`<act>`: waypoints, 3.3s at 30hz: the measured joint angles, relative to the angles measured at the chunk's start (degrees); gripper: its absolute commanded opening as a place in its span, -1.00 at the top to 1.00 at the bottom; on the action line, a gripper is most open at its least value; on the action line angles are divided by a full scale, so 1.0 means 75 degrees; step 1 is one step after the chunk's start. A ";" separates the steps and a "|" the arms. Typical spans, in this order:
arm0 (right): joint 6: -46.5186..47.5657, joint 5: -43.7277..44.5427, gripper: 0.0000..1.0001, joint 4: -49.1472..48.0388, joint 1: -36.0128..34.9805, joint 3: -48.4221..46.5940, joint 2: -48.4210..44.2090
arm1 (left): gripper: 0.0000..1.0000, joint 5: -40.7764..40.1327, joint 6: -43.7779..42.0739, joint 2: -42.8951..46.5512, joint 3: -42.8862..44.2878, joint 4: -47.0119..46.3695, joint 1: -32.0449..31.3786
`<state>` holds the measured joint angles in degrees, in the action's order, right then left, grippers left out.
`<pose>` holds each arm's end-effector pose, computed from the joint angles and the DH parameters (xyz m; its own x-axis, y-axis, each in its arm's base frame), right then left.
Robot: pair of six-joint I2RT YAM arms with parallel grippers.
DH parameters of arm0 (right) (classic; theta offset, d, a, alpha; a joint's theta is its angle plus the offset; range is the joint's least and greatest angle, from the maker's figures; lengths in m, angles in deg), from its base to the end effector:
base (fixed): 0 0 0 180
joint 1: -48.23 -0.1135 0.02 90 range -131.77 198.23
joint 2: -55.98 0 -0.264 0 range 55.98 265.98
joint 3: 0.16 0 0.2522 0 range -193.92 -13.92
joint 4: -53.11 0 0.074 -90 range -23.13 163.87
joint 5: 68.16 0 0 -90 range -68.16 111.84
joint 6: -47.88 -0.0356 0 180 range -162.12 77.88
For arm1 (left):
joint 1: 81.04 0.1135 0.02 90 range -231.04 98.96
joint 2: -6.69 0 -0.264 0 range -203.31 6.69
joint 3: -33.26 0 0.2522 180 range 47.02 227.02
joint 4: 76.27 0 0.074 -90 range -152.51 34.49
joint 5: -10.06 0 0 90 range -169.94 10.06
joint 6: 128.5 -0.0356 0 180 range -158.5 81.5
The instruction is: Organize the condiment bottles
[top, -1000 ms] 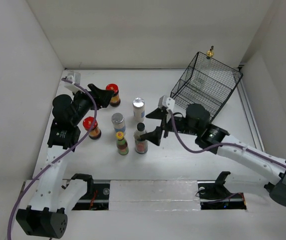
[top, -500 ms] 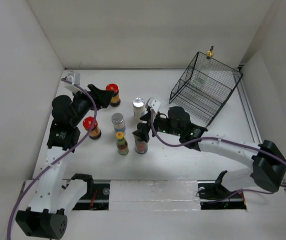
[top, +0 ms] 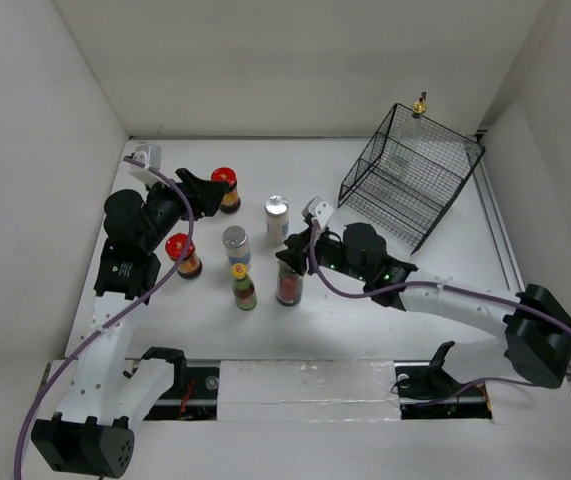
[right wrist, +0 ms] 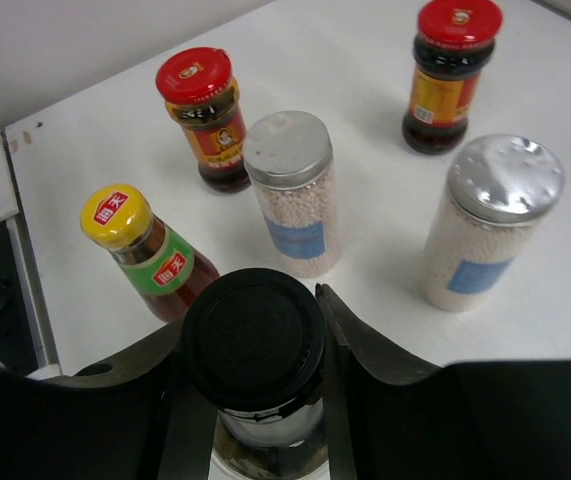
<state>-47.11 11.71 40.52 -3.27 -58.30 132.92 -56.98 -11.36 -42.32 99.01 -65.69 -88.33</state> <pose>0.1865 0.2445 0.2776 -0.1436 -0.0429 -0.9887 -0.8701 0.4815 0.1054 0.1912 -0.0385 0.3969 -0.1341 -0.4063 -0.9039 0.4949 0.7628 -0.4163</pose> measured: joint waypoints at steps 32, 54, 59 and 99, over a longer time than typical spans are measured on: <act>0.1428 0.3701 0.81 0.3005 0.6682 -0.6286 0.1151 | -0.35 0.0131 0.0050 0.0003 0.0000 -0.0020 0.0000; 0.0982 0.3378 0.77 0.1932 0.7181 -0.4739 0.1711 | -0.35 0.0134 0.0055 -0.0058 0.0000 -0.0058 0.0000; 0.0632 0.3354 0.69 0.1781 0.7262 -0.4077 0.1888 | -0.35 0.0134 0.0055 -0.0058 0.0000 -0.0058 0.0000; 0.0047 -0.1346 -0.84 0.2063 0.3456 -0.2795 0.0227 | 0.14 0.0122 0.0117 -0.0175 0.0000 -0.0064 0.0000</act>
<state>-46.76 1.61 56.00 22.65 -79.26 134.63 -56.06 -10.49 -43.63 99.01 -66.17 -88.33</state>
